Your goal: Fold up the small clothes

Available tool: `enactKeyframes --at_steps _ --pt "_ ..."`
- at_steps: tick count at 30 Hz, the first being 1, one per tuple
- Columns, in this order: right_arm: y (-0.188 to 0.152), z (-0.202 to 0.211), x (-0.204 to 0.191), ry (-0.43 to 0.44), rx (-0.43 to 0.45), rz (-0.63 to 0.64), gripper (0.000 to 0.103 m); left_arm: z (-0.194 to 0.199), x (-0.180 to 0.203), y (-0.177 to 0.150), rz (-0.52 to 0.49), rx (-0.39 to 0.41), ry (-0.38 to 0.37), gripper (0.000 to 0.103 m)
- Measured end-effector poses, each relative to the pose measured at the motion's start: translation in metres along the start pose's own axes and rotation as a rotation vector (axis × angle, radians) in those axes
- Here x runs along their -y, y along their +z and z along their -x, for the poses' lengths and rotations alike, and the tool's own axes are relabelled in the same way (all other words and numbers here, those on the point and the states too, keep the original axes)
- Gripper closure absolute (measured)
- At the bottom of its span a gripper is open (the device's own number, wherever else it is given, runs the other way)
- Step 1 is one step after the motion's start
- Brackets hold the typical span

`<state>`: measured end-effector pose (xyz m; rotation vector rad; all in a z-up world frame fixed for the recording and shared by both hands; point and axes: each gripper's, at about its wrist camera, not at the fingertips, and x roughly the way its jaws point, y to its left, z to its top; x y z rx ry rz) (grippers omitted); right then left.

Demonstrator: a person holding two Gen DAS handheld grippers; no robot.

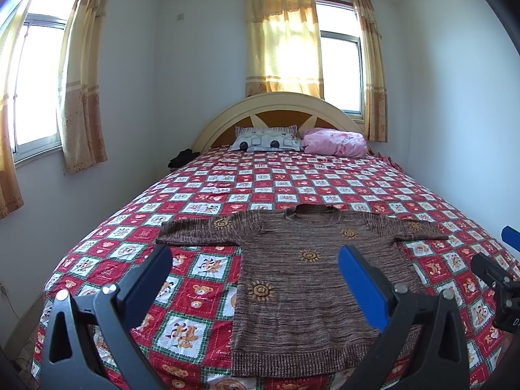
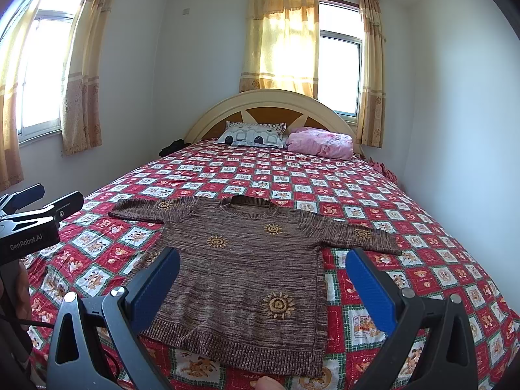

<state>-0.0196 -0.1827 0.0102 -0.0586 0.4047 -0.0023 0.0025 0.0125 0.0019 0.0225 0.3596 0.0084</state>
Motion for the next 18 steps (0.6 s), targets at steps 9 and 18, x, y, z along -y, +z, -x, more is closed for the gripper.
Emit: enactKeyframes --at_steps 9,18 --pt "-0.009 -0.013 0.0 0.002 -0.031 0.003 0.001 -0.014 -0.002 -0.01 0.009 -0.033 -0.003 0.0" --pt "-0.026 -0.044 0.006 0.012 -0.1 -0.007 0.001 -0.043 0.005 -0.028 -0.02 -0.091 -0.014 0.0"
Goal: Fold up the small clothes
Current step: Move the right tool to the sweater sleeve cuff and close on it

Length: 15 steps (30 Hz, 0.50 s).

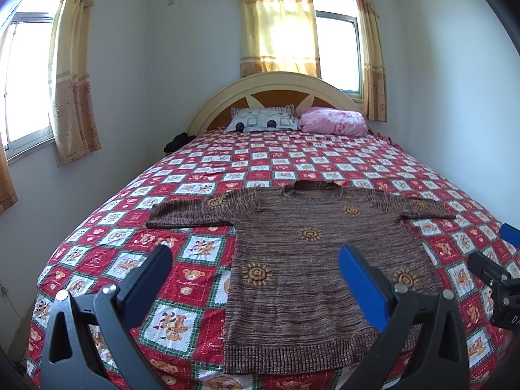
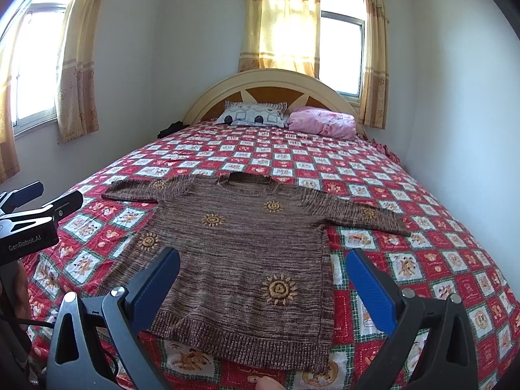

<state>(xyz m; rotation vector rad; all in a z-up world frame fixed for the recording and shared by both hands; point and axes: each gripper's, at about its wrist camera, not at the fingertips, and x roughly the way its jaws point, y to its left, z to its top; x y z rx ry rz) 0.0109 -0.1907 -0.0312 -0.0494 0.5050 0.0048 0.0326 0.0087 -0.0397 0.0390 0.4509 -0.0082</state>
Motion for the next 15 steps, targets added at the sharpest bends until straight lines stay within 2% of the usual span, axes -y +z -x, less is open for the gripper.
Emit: enactKeyframes --at_steps 5,9,15 --pt "-0.013 -0.03 0.021 -0.016 -0.056 -0.027 0.001 -0.03 0.005 -0.012 -0.066 -0.035 0.002 0.0" --pt "-0.026 -0.062 0.052 -0.054 -0.122 -0.084 0.001 -0.066 0.004 -0.02 -0.088 -0.101 0.0 0.0" --pt "-0.035 -0.11 0.097 -0.118 -0.222 -0.111 0.001 -0.112 0.008 -0.015 -0.115 -0.148 0.007 0.0"
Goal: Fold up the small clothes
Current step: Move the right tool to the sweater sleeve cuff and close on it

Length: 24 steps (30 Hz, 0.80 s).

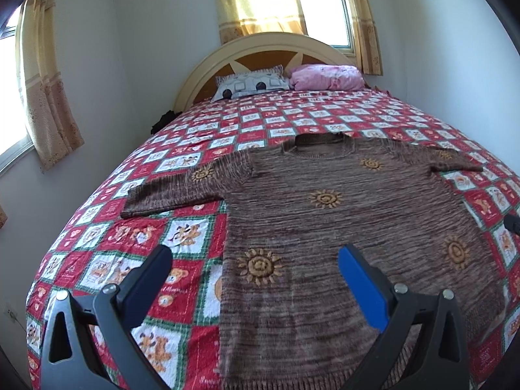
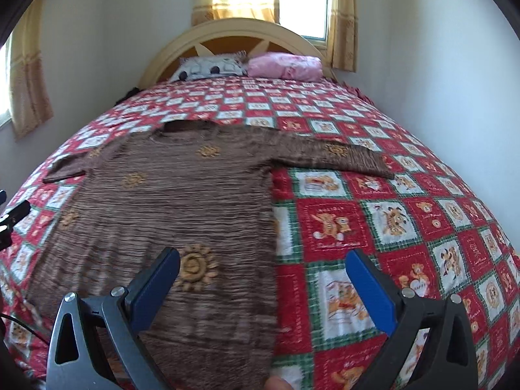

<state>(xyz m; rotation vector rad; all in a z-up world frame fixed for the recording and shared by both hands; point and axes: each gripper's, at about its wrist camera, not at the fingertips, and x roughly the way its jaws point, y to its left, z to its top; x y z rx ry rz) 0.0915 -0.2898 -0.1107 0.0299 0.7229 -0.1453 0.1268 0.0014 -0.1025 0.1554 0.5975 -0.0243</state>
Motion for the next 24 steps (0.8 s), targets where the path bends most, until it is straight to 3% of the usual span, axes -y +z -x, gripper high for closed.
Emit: enactKeyframes --at_steps 15,24 --pt "0.049 -0.085 0.091 -0.007 -0.095 -0.159 0.001 -0.085 0.015 0.04 -0.048 -0.04 -0.011 0.0" --pt "0.065 -0.128 0.164 0.038 -0.078 -0.385 0.003 -0.133 0.015 0.043 -0.016 -0.123 -0.019 0.0"
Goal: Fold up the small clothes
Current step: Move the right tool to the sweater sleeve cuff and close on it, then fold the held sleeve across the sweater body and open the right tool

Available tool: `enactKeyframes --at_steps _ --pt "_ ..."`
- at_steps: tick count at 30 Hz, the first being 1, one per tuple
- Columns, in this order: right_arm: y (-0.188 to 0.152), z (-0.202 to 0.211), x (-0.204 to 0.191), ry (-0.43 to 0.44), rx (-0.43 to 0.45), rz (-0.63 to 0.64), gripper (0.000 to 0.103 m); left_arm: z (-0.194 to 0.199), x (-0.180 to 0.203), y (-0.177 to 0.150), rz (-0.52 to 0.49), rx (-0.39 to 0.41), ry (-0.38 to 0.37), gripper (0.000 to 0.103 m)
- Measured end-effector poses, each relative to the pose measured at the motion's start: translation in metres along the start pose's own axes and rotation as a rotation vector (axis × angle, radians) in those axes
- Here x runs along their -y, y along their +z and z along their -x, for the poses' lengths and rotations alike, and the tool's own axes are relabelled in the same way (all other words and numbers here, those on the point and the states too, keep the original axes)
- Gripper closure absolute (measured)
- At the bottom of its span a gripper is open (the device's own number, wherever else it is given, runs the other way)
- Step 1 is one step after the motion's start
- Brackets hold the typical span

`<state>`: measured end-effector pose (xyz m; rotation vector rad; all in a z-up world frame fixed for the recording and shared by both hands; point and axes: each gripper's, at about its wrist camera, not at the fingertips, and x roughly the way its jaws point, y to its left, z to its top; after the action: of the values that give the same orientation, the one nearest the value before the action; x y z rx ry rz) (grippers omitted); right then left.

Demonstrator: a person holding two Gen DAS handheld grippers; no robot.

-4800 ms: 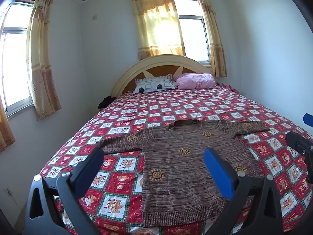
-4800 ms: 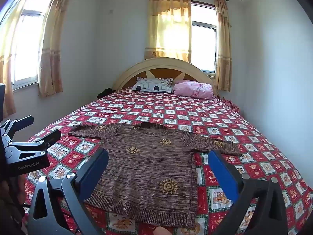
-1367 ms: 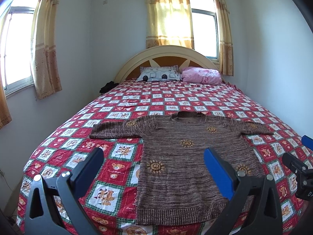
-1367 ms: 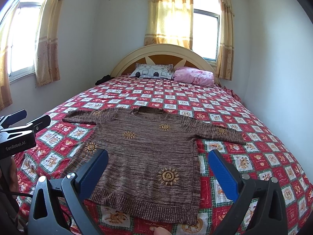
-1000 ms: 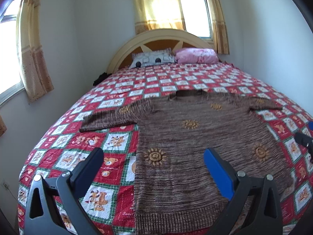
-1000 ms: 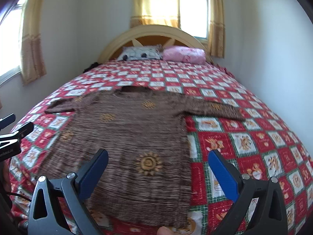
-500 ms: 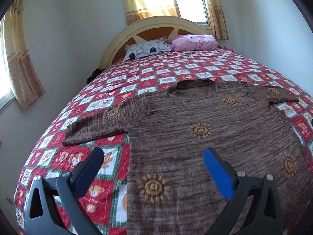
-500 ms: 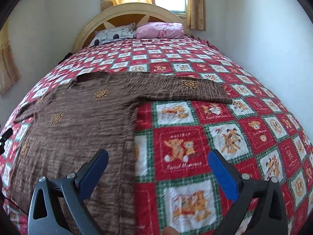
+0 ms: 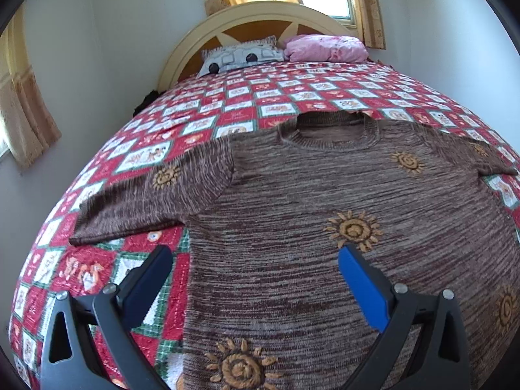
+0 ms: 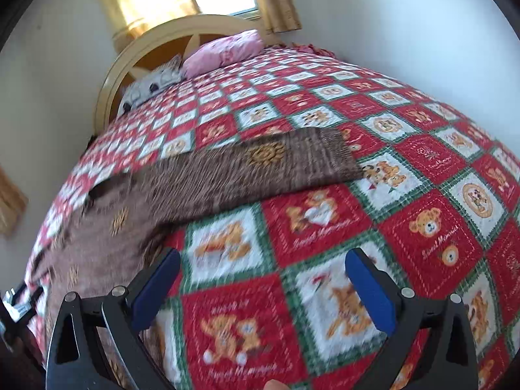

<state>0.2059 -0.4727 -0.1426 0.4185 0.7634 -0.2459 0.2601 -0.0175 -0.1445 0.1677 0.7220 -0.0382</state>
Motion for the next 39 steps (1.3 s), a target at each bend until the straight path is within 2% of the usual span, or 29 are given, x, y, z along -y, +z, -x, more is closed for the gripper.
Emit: enactKeyframes --at_steps 2,5,9,10,11,12,19,22,24,26,27,31,39 --pt "0.011 -0.01 0.013 -0.009 -0.005 -0.046 0.004 -0.006 0.0 -0.001 0.009 -0.011 0.002 0.0" --pt "0.024 -0.026 0.026 -0.008 -0.03 -0.094 0.015 -0.014 0.0 -0.005 0.016 -0.028 0.005 0.0" --pt "0.038 -0.049 0.04 -0.005 -0.058 -0.158 0.018 -0.025 -0.001 -0.009 0.03 -0.056 0.002 0.0" --pt "0.04 -0.053 0.043 -0.006 -0.063 -0.168 0.021 -0.027 -0.001 -0.01 0.029 -0.061 0.001 0.0" --pt "0.043 -0.06 0.048 -0.009 -0.073 -0.186 0.028 -0.029 -0.001 -0.011 0.031 -0.07 0.001 0.0" --pt "0.044 -0.066 0.052 -0.014 -0.084 -0.203 0.03 -0.032 0.0 -0.012 0.033 -0.08 0.001 0.0" --pt "0.06 -0.087 0.064 -0.04 -0.076 -0.248 0.031 -0.042 -0.001 -0.015 0.056 -0.133 0.006 0.0" --pt "0.068 -0.099 0.072 -0.06 -0.066 -0.283 0.047 -0.047 0.0 -0.016 0.058 -0.155 0.001 0.0" --pt "0.071 -0.103 0.076 -0.073 -0.058 -0.288 0.071 -0.05 0.001 -0.017 0.059 -0.175 -0.016 0.0" --pt "0.074 -0.108 0.08 -0.083 -0.056 -0.291 0.085 -0.053 -0.002 -0.017 0.08 -0.189 -0.039 0.0" --pt "0.075 -0.109 0.08 -0.082 -0.054 -0.29 0.088 -0.054 -0.004 -0.018 0.094 -0.195 -0.051 0.0" --pt "0.084 -0.108 0.065 -0.083 -0.033 -0.227 0.091 -0.055 -0.004 -0.019 0.105 -0.205 -0.074 0.0" --pt "0.102 -0.101 -0.011 -0.066 0.02 0.015 0.092 -0.057 -0.002 -0.018 0.1 -0.209 -0.075 0.0"
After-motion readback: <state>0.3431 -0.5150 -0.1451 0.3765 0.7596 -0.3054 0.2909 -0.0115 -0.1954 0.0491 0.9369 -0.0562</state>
